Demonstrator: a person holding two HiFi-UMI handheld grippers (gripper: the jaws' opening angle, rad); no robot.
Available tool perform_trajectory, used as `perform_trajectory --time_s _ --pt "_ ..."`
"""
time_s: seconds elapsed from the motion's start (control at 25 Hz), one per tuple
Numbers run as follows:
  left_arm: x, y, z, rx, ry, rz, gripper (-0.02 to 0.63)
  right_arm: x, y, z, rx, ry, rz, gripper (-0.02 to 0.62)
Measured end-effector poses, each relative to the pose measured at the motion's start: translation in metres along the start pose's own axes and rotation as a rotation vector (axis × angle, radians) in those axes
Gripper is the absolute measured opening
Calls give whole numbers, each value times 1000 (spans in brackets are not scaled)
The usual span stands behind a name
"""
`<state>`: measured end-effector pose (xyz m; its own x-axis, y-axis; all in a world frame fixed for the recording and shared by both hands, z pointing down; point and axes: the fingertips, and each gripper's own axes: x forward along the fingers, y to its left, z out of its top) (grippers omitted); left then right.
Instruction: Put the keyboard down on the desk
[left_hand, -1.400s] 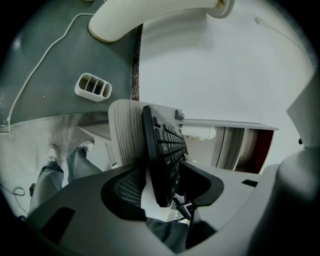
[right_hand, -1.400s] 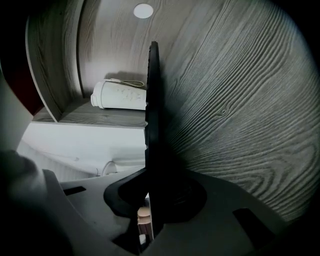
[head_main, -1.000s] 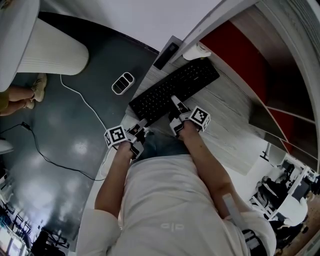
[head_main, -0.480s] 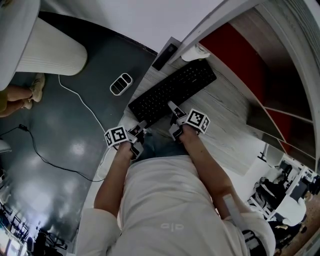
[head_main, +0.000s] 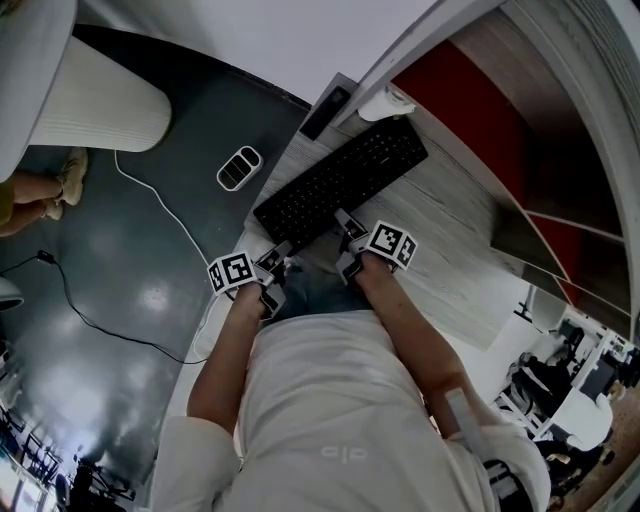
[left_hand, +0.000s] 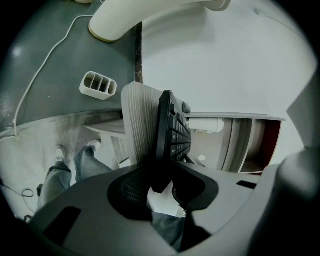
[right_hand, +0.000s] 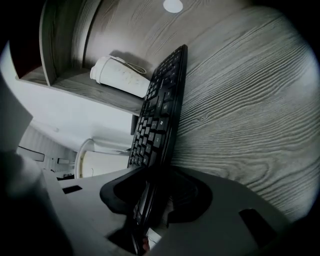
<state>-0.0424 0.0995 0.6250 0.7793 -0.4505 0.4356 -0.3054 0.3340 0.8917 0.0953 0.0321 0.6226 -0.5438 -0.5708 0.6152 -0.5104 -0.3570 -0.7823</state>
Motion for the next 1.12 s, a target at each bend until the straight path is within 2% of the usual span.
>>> perform_trajectory --time_s 0.2,0.52,0.76,1.12 --pt "0 -1 -3 22 4 62 169 3 -5 1 24 -12 -10 152" --pt "-7 3 -7 -14 -10 73 199 4 -7 2 29 -17 -12 152" --pt "-19 7 -8 -15 -29 75 199 3 -4 2 37 -15 -16 161" --pt "-38 0 5 20 -86 68 198 0 -1 -2 -126 13 -139 268"
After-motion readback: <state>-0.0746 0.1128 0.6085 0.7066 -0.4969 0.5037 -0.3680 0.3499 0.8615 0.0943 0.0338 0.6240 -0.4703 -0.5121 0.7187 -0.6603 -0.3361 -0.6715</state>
